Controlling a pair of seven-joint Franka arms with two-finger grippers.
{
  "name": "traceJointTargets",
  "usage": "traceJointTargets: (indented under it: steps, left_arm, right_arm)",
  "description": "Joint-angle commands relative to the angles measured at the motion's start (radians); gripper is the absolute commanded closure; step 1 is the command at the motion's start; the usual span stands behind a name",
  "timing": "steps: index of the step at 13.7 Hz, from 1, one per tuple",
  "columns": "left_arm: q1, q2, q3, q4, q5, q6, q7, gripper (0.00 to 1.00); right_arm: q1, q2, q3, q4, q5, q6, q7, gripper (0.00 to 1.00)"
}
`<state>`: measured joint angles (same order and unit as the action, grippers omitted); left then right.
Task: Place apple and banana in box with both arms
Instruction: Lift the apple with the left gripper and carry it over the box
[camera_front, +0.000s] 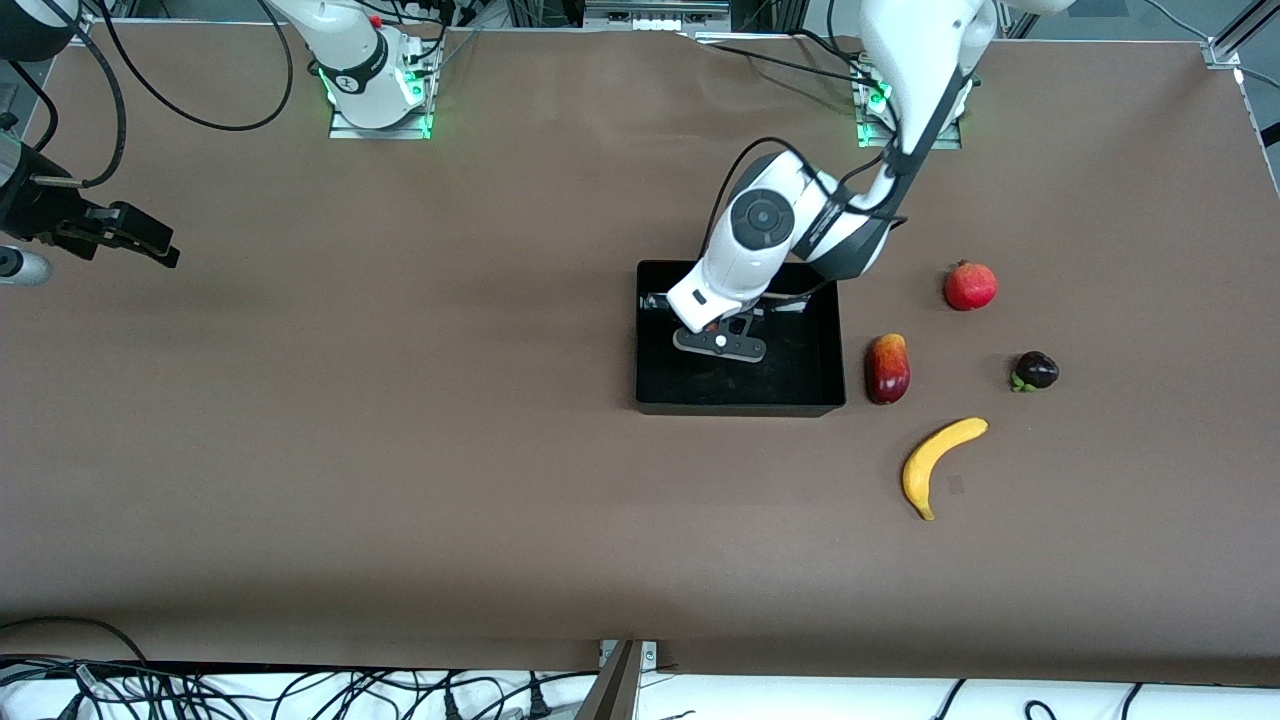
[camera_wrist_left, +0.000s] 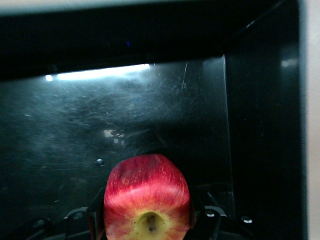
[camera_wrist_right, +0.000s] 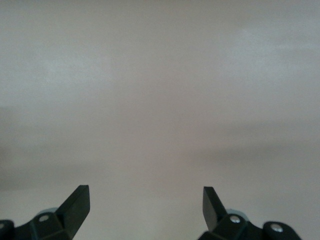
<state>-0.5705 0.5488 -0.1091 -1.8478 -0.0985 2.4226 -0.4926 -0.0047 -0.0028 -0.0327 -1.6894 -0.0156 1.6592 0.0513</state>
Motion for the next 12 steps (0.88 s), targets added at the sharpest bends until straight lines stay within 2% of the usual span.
traceJointTargets:
  steps: [1,2,4,6,8,10,12]
  left_arm:
    - [-0.026,0.034,0.014,0.033,-0.049,-0.002,0.005,1.00]
    - [-0.026,0.036,0.014,0.035,-0.049,-0.003,0.009,1.00]
    - [-0.026,0.037,0.014,0.032,-0.047,0.001,0.017,0.01]
    - [-0.022,0.013,0.014,0.021,-0.046,0.015,0.019,0.00]
    - [0.009,-0.051,0.014,-0.013,-0.046,0.000,0.017,0.00]
    - [0.098,-0.140,0.014,-0.048,-0.044,-0.071,0.020,0.00]
    - [0.226,-0.191,0.014,-0.056,-0.040,-0.161,0.163,0.00]
  right_arm:
    - [-0.012,0.059,0.013,0.097,-0.001,-0.065,-0.011,0.00]
    - [-0.011,0.060,0.013,0.099,-0.003,-0.071,-0.008,0.00]
    - [-0.011,0.058,0.013,0.094,-0.003,-0.079,-0.004,0.00]
    - [-0.011,0.058,0.013,0.091,-0.001,-0.076,-0.005,0.00]
    - [-0.011,0.058,0.013,0.089,-0.003,-0.072,-0.007,0.00]
    - [-0.011,0.058,0.013,0.088,-0.001,-0.068,-0.008,0.00]
    - [-0.011,0.058,0.013,0.086,-0.003,-0.064,-0.014,0.00]
